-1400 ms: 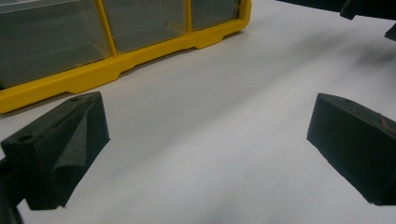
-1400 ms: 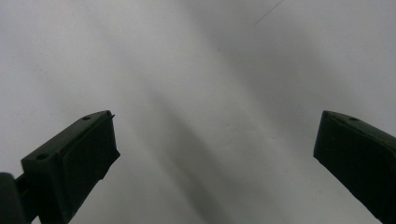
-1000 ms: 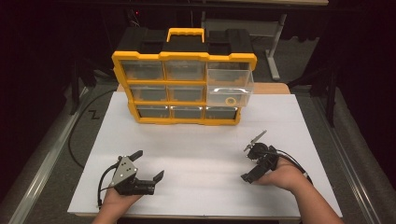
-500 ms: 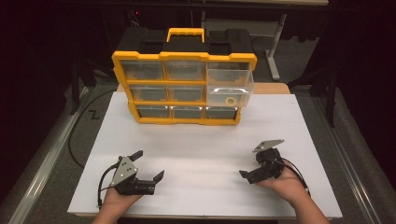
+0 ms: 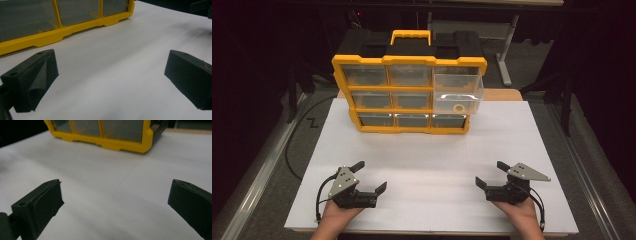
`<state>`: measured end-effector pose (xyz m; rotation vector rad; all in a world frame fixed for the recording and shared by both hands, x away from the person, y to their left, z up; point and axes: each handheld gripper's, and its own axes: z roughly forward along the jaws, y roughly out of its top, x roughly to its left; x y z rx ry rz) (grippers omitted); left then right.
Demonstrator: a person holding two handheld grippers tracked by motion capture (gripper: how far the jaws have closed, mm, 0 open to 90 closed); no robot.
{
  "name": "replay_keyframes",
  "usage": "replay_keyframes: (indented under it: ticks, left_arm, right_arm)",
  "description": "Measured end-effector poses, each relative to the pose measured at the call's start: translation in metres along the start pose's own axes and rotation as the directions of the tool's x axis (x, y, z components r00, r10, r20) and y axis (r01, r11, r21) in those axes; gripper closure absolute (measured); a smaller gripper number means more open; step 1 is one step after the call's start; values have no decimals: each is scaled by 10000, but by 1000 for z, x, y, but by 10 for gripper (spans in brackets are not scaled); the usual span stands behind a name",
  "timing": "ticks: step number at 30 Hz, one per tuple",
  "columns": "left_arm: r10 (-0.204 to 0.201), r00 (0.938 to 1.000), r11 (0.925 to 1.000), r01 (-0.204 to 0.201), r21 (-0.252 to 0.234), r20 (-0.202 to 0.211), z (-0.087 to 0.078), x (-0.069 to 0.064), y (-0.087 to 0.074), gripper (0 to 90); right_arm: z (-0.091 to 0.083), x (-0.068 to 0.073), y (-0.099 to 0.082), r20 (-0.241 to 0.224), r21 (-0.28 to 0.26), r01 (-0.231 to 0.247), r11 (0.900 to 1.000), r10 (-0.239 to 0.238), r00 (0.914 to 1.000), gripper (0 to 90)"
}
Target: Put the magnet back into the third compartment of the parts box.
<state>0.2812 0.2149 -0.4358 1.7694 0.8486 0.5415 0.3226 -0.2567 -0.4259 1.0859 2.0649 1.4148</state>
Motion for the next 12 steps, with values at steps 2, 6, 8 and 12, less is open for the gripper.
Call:
replay_keyframes:
  ticks: [2,6,8,12]
  left_arm:
    - [-93,10000,10000,93,-31,-18,-1,2,0,2]
    - [-194,9998,9998,194,-23,-36,-1,3,0,2]
    - [-141,9999,9999,141,77,-51,1,1,0,1]
    - [-58,9999,9999,60,139,-91,1,-1,-1,1]
  right_arm:
    - [-7,0,-1,-267,-658,-178,9977,161,9995,10]
    - [-13,-2,0,-20,-949,-170,9953,169,9999,11]
    - [-14,-4,-3,98,-1025,-230,9945,241,9997,10]
    - [-14,-4,-4,109,-993,-210,9948,222,9997,10]
